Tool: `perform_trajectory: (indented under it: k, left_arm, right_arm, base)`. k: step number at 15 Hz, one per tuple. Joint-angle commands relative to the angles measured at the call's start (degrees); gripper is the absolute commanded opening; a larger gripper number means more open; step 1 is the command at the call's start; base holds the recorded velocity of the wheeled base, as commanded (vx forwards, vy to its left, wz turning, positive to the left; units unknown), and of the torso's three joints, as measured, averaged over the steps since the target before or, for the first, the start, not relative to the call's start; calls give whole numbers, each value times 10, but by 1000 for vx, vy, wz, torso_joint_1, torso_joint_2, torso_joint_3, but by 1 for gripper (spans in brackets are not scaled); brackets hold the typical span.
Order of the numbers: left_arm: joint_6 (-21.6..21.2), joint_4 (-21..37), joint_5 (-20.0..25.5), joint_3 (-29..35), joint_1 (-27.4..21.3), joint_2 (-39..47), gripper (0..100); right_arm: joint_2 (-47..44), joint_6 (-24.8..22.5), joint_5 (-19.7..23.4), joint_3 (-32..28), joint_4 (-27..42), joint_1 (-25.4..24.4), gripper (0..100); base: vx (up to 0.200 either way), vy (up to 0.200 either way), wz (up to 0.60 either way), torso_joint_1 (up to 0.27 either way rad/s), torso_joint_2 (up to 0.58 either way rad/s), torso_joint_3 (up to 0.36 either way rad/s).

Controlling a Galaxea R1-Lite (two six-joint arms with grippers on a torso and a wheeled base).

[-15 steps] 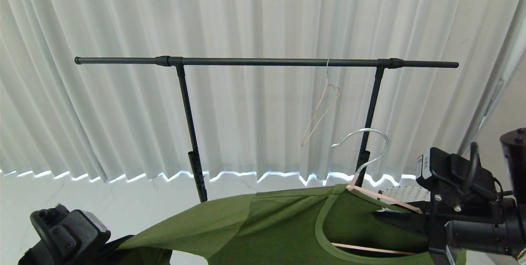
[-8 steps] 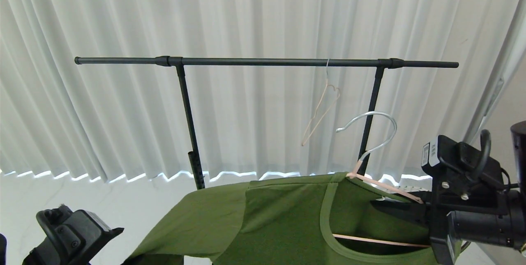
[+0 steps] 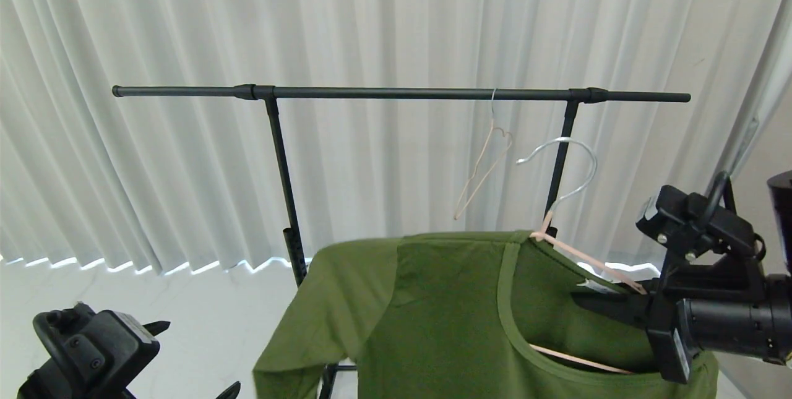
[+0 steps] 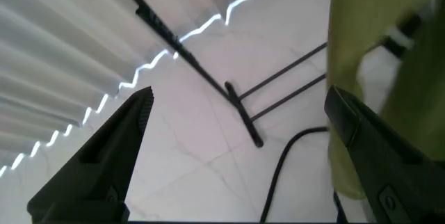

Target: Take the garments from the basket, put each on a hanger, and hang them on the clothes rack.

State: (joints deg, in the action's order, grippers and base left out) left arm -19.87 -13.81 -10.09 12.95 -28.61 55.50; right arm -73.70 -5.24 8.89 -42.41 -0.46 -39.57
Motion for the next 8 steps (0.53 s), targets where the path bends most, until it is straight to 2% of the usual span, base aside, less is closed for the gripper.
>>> perform_trajectory:
  k: [1, 4, 6, 8]
  left_arm:
    - [0, -1, 12, 13, -1, -14, 100]
    - [0, -1, 27, 44, 0, -4, 100]
    - [0, -1, 27, 54, 0, 7, 100]
    - [0, -1, 26, 58, 1, 12, 100]
  right_arm:
    - [-7, 34, -19, -20, 4, 2, 0]
    - [-22, 78, -52, -47, 48, 2, 0]
    - [-39, 92, -72, -81, 99, 1, 0]
    - [-82, 137, -113, -137, 129, -4, 0]
  base:
    - [0, 0, 0, 0, 0, 0]
    - [0, 0, 0, 0, 0, 0]
    - [0, 0, 0, 0, 0, 0]
    - [0, 0, 0, 0, 0, 0]
